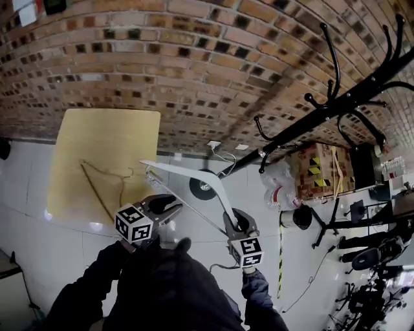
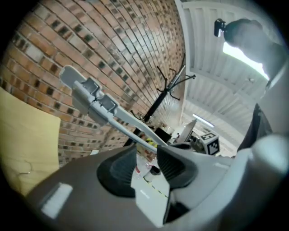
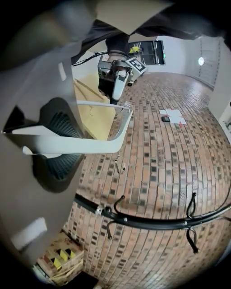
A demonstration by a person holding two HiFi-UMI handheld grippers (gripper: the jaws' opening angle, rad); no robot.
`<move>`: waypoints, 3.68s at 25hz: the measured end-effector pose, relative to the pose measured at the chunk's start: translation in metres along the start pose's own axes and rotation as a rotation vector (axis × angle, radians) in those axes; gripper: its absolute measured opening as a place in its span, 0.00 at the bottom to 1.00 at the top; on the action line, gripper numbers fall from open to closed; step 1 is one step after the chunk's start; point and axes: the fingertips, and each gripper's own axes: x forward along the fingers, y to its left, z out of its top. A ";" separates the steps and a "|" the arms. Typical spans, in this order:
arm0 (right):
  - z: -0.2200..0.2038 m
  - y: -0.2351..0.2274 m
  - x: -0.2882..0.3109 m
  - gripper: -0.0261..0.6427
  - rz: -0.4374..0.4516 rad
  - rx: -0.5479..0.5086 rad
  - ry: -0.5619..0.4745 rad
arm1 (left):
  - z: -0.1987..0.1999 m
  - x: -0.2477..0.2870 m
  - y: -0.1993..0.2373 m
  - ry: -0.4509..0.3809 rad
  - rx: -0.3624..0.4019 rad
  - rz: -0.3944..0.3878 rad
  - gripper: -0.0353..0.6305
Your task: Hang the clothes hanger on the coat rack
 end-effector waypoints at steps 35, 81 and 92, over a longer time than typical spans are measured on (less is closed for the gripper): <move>-0.138 -0.197 0.056 0.20 -0.251 -0.069 0.076 | -0.063 0.069 -0.093 0.053 -0.037 0.109 0.28; -0.120 -0.061 -0.216 0.05 -0.333 0.275 -0.320 | -0.129 0.178 -0.215 0.312 0.181 -0.296 0.19; -0.115 -0.065 -0.209 0.05 -0.308 0.240 -0.309 | -0.127 0.165 -0.202 0.276 0.157 -0.247 0.19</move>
